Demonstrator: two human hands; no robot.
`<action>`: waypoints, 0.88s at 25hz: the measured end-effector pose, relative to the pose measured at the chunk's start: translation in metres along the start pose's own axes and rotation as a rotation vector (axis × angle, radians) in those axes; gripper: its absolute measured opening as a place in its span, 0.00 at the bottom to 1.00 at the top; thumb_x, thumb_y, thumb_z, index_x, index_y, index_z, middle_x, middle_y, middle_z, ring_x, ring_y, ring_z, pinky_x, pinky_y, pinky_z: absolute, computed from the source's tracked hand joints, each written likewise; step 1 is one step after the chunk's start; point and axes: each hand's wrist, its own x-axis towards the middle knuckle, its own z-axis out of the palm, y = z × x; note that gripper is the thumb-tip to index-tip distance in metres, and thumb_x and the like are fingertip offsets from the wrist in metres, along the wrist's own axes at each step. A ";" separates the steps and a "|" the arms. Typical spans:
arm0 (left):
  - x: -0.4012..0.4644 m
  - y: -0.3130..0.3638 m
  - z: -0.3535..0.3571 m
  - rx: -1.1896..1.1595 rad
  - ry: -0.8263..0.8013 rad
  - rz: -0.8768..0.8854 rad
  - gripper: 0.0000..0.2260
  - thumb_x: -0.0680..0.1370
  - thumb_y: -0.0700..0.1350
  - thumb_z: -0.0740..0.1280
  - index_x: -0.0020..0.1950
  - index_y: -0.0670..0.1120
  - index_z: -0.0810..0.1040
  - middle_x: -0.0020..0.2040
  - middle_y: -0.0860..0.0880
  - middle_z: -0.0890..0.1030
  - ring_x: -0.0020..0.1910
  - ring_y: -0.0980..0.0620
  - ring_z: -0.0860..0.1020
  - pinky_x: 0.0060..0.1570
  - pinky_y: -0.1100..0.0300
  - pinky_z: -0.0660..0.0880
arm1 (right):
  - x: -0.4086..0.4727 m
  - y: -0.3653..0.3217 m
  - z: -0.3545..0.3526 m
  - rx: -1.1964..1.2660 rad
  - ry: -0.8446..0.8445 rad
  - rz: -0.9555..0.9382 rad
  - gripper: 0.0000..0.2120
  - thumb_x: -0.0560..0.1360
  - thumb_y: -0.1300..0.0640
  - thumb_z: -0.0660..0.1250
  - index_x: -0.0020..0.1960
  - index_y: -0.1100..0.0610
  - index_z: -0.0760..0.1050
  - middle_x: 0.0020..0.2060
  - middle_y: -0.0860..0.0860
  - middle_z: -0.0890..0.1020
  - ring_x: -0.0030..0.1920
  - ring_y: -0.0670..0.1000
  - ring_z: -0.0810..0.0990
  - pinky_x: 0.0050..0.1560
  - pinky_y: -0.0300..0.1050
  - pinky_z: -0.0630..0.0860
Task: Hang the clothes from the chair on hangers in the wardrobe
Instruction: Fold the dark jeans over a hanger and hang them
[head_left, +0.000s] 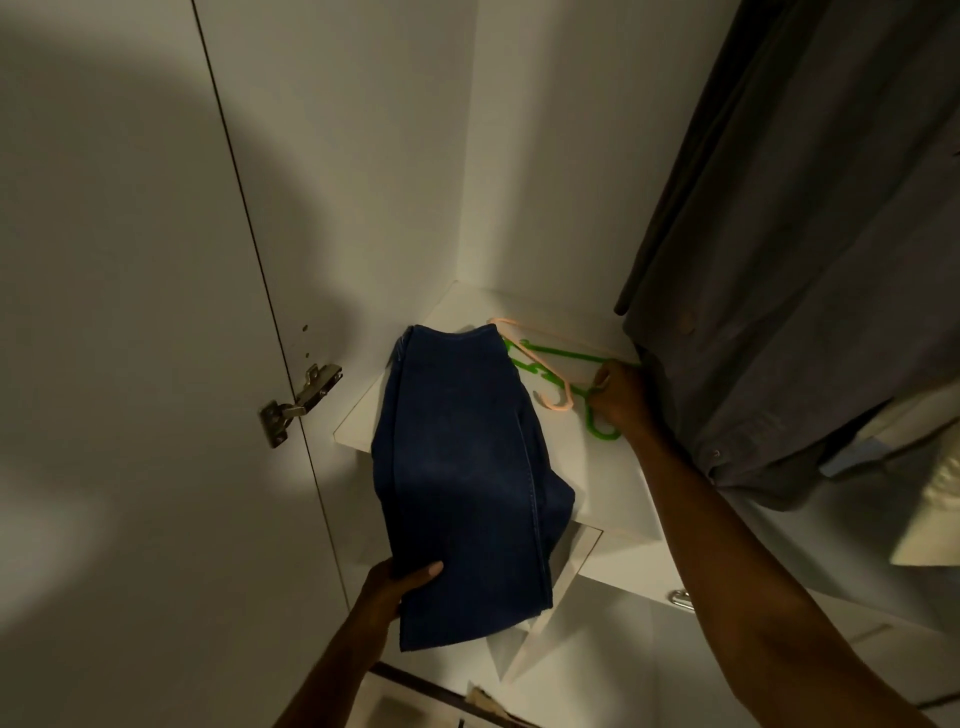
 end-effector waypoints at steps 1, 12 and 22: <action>0.000 0.003 0.000 -0.015 -0.027 -0.007 0.41 0.59 0.63 0.82 0.67 0.46 0.79 0.59 0.48 0.85 0.58 0.46 0.83 0.59 0.46 0.79 | 0.000 0.000 0.000 0.011 -0.010 0.007 0.16 0.73 0.61 0.74 0.59 0.60 0.78 0.54 0.59 0.83 0.55 0.59 0.82 0.54 0.52 0.81; -0.010 0.015 0.001 -0.079 -0.072 -0.105 0.23 0.72 0.46 0.78 0.64 0.39 0.80 0.60 0.42 0.84 0.59 0.42 0.83 0.66 0.41 0.74 | 0.001 -0.028 0.000 -0.293 -0.171 -0.246 0.15 0.79 0.43 0.66 0.55 0.55 0.74 0.54 0.54 0.77 0.50 0.57 0.78 0.52 0.53 0.78; -0.020 0.028 0.006 -0.176 -0.144 -0.062 0.32 0.61 0.42 0.82 0.63 0.45 0.77 0.54 0.46 0.87 0.56 0.43 0.83 0.55 0.49 0.77 | 0.014 -0.027 -0.030 -0.220 0.083 -0.288 0.06 0.82 0.59 0.64 0.58 0.59 0.74 0.49 0.57 0.81 0.49 0.58 0.81 0.49 0.52 0.80</action>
